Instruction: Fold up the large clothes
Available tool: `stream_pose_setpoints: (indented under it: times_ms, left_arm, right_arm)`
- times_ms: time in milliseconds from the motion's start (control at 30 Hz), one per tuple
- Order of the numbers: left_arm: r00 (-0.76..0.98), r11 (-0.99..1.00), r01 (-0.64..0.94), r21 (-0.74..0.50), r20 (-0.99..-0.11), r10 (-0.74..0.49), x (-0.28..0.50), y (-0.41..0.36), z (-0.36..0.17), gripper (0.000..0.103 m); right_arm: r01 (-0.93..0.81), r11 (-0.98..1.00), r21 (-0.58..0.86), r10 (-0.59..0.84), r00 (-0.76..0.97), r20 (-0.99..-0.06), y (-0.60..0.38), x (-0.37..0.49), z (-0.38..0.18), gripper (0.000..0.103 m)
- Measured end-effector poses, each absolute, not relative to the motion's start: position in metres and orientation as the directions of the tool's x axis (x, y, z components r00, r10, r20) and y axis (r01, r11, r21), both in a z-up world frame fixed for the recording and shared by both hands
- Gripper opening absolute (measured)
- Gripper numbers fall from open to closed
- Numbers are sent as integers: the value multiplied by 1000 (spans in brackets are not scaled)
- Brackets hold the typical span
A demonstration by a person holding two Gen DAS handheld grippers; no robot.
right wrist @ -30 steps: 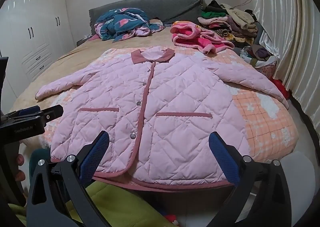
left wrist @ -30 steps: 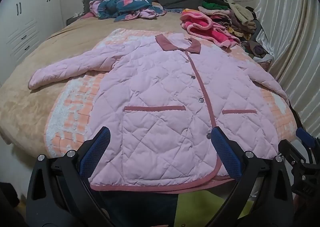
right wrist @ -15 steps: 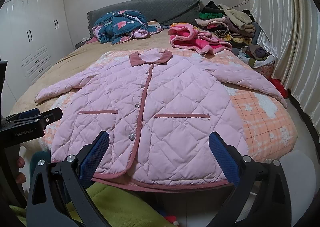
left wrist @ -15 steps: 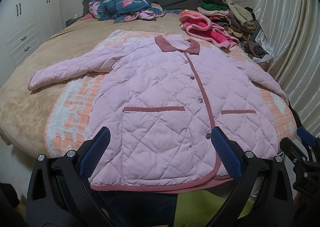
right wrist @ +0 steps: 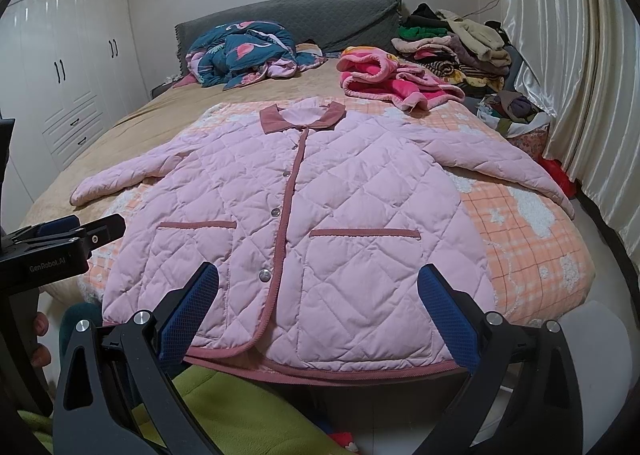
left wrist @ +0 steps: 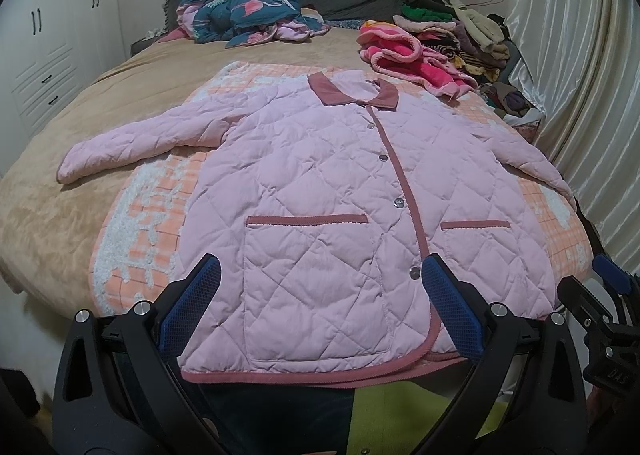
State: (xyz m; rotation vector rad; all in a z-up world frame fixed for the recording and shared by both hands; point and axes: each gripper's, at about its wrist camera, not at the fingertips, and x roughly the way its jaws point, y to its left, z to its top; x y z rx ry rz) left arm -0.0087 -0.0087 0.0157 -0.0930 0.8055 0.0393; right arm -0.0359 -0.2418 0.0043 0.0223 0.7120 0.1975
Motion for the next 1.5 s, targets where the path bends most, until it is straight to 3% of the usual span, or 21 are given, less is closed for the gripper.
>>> stream_pose_setpoints:
  times_ms: [967,1500]
  left_arm:
    - [678,995,-75,-64,-735,4,-5,-7,26,94]
    - [663,994,-89,-57,-748,17,91,-11,24,94]
  right_arm:
    - [-195,977,83,198,702,-684,-238,-15,-2,99]
    - [-121,986,112,164,714,-681,-274,64,1,99]
